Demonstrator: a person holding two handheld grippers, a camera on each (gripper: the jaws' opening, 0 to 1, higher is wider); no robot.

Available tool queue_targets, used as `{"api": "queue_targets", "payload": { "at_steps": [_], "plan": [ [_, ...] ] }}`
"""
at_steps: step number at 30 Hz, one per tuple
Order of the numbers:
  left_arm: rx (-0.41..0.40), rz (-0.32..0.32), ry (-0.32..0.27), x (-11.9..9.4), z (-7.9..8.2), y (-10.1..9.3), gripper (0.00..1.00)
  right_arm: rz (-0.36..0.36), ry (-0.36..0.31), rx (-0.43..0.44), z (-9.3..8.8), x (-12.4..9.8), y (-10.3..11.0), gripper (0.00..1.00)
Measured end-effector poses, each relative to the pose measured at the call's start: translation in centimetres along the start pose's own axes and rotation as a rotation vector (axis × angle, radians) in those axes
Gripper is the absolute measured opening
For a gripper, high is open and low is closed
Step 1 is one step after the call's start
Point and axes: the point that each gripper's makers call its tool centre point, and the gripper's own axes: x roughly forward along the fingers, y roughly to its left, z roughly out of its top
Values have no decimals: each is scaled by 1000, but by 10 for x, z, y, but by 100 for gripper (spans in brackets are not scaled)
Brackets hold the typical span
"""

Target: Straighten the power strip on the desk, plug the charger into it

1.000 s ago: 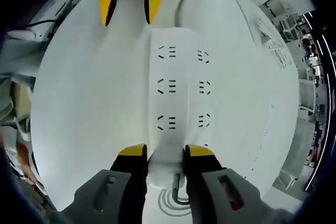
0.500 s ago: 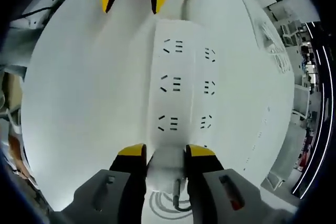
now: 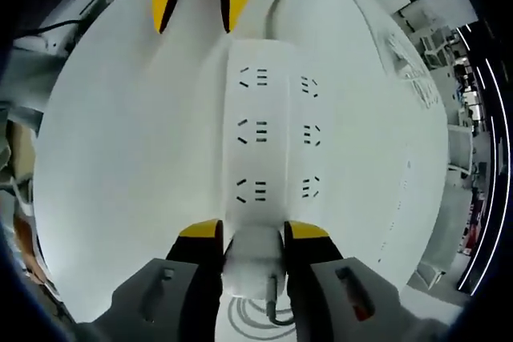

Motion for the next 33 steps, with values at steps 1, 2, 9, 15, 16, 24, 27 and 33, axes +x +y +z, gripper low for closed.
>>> {"api": "queue_targets", "payload": {
  "at_steps": [1,2,9,15,16,24,27,33],
  "plan": [
    [-2,0,1,0,0,0,34,-9,13,2,-2,-1,-1,29],
    [-3,1,2,0,-1,0,34,-23,34,-3,-4,-2,-3,30],
    [-3,6,1,1,-1,1,34,-61,68,-25,-9,-18,-7,27],
    [-2,6,-3,1,0,0,34,-83,104,-37,-11,-27,-7,26],
    [-1,5,-2,1,0,0,34,-89,116,-27,-12,-27,-8,26],
    [38,3,10,2,-1,-3,35,-56,199,-13,-13,-23,-5,25],
    [40,-3,12,2,-2,-4,35,-27,224,-22,-11,-21,-5,24],
    [34,-5,12,1,-3,-5,35,76,213,-6,-9,-18,-4,24]
  ]
}}
